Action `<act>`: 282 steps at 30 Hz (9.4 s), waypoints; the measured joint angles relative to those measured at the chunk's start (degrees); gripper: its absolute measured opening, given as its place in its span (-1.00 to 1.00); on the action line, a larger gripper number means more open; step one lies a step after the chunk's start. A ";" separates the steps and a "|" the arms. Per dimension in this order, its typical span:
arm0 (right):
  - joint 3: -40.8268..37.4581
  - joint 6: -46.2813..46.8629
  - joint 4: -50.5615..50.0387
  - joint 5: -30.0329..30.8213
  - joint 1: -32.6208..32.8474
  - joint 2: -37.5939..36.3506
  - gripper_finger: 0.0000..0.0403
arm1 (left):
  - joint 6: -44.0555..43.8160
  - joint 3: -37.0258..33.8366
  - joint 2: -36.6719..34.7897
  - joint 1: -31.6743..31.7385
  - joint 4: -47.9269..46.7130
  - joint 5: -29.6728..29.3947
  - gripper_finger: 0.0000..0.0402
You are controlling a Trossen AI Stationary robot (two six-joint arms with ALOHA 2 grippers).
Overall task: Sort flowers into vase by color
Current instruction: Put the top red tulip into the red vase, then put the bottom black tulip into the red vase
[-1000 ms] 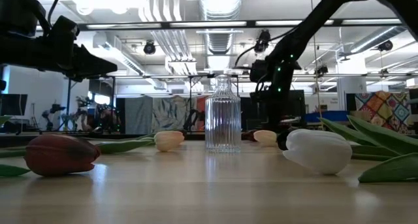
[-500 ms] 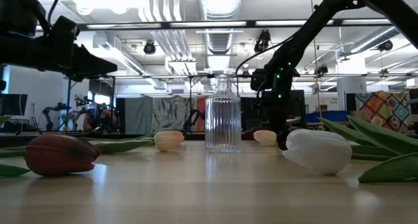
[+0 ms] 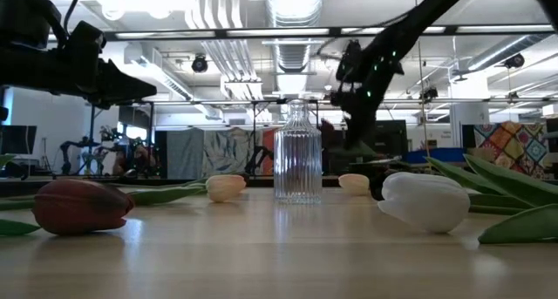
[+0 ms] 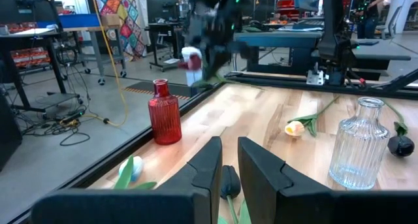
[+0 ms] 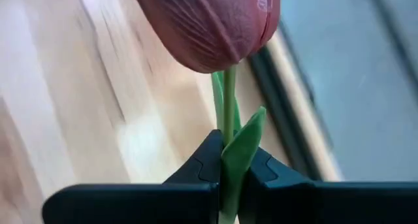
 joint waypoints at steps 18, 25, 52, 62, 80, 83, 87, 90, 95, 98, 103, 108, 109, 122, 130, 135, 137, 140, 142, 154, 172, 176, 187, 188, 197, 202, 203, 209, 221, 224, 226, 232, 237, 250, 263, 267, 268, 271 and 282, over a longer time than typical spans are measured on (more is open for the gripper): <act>-4.10 15.68 46.84 -1.01 10.90 -14.78 -0.94 | -0.01 0.00 -0.01 0.01 0.00 0.00 -0.82; -4.59 16.96 57.48 4.88 10.85 -9.84 -0.94 | -0.02 0.00 -0.02 0.00 0.00 0.00 -0.82; -2.30 18.94 72.90 14.27 10.70 -2.69 -0.94 | 0.00 0.00 0.00 0.00 0.01 0.00 -0.82; -2.30 19.39 71.68 14.26 10.74 0.33 -0.94 | -0.01 0.00 -0.01 0.01 0.00 0.00 -0.82; -2.58 22.81 70.17 14.11 10.91 7.99 -0.94 | -0.01 0.00 0.00 0.02 0.00 0.00 -0.82; -2.60 22.54 69.36 14.19 10.99 7.73 -0.94 | 0.00 0.00 -0.02 0.02 0.00 0.00 -0.82; -2.60 22.09 67.58 14.45 11.12 7.51 -0.93 | 0.00 0.00 -0.01 0.02 0.00 0.00 -0.82; -2.58 21.87 66.45 14.53 11.12 7.46 -0.89 | -0.01 0.00 0.00 0.02 0.00 0.00 -0.82; -2.58 21.92 64.10 14.60 11.12 7.46 -0.67 | 0.00 0.00 -0.01 0.02 0.00 0.00 -0.82; -2.48 21.92 63.04 14.60 11.14 7.46 -0.50 | -0.01 0.00 0.00 0.01 0.00 0.00 -0.82; -1.13 21.27 57.08 14.60 11.12 6.47 -0.30 | -0.02 0.00 0.00 0.02 0.00 0.00 -0.82; -1.03 20.45 51.90 14.59 11.14 3.61 -0.20 | -0.02 0.00 0.00 0.02 0.00 0.00 -0.82; -1.03 20.42 50.83 14.60 11.14 2.98 -0.19 | -0.01 0.00 0.00 0.01 0.00 0.00 -0.82; -1.03 15.19 34.75 14.53 14.33 -7.54 -0.26 | 0.00 0.00 0.00 0.01 0.00 0.00 -0.82; -1.59 13.34 13.84 15.34 21.07 -15.46 -0.63 | 0.00 0.00 -0.02 0.02 0.00 0.00 -0.82; -3.87 15.91 2.82 15.50 26.10 -19.21 -0.92 | 0.00 0.00 -0.01 0.01 0.01 0.00 -0.82; -5.14 18.10 -0.46 15.48 27.93 -20.55 -0.94 | 0.00 0.00 -0.02 0.01 0.00 0.00 -0.82; -8.36 22.68 -4.08 15.48 30.32 -22.64 -0.94 | -0.02 0.00 0.00 0.02 0.00 0.00 -0.82; -11.65 26.44 -5.69 15.56 31.97 -24.08 -0.94 | 0.00 0.00 0.00 0.00 0.02 0.00 -0.82; -28.99 50.21 -8.97 14.35 48.71 -31.46 -0.94 | -0.01 0.00 -0.02 0.01 0.00 0.00 -0.82; -26.77 70.13 -5.86 10.46 66.50 -17.71 0.03 | 0.00 0.00 0.00 0.02 0.02 0.00 -0.82; -23.06 69.99 -6.77 10.40 66.52 -12.05 0.08 | 0.00 0.00 0.00 0.02 0.02 0.00 -0.82; -15.36 65.61 -12.40 8.87 65.57 0.01 -0.11 | -0.01 0.00 0.00 0.01 0.02 0.00 -0.82; -15.03 64.95 -12.55 8.04 65.03 0.72 -0.13 | 0.00 0.00 0.00 0.02 0.02 0.00 -0.82; -12.42 59.51 -12.41 4.04 61.42 2.73 -0.66 | -0.01 0.00 0.00 0.02 0.01 0.00 -0.82; -9.59 55.10 -11.97 3.50 60.52 0.11 -0.92 | 0.00 0.00 -0.02 0.02 0.02 0.00 -0.82; -8.86 54.37 -11.72 4.17 60.14 -0.69 -0.93 | -0.02 0.00 0.00 0.02 0.02 0.00 -0.82; -3.64 47.73 -11.28 14.02 56.42 -6.61 -0.95 | -0.02 0.00 -0.02 0.02 0.02 0.00 -0.82; -2.19 24.52 19.73 33.51 45.55 -21.09 -0.95 | -0.01 0.00 -0.01 0.01 0.02 0.00 -0.82; -3.02 19.32 28.68 33.48 41.89 -22.48 -0.95 | 0.00 0.00 -0.02 0.02 0.02 0.00 -0.82; -3.13 16.83 33.99 31.86 39.18 -22.59 -0.95 | -0.02 0.00 0.00 0.02 0.01 0.00 -0.82; -3.30 15.40 45.55 22.27 30.92 -19.89 -0.95 | -0.02 0.00 -0.02 0.02 0.02 0.00 -0.82; -3.39 16.97 51.57 19.31 25.93 -15.68 -0.95 | -0.01 0.00 0.00 0.02 0.00 0.00 -0.82; -3.46 19.34 60.19 16.86 21.84 -11.41 -0.95 | -0.01 0.00 -0.01 0.01 0.00 0.00 -0.82; -4.06 20.94 63.29 16.96 19.95 -10.85 -0.95 | 0.00 0.00 0.00 0.00 0.00 0.00 -0.82; -4.67 21.05 63.20 17.02 19.67 -10.85 -0.95 | 0.00 0.00 -0.01 0.01 0.01 0.00 -0.82; -4.94 21.39 63.50 17.20 19.45 -10.85 -0.95 | -0.01 0.00 -0.01 0.02 0.00 0.00 -0.82; -6.82 22.56 66.18 17.59 18.72 -10.85 -0.95 | 0.00 0.00 0.00 0.01 0.00 0.00 -0.82; -13.53 26.89 77.25 17.55 16.84 -10.87 -0.95 | 0.00 0.00 0.00 0.02 0.00 0.00 -0.82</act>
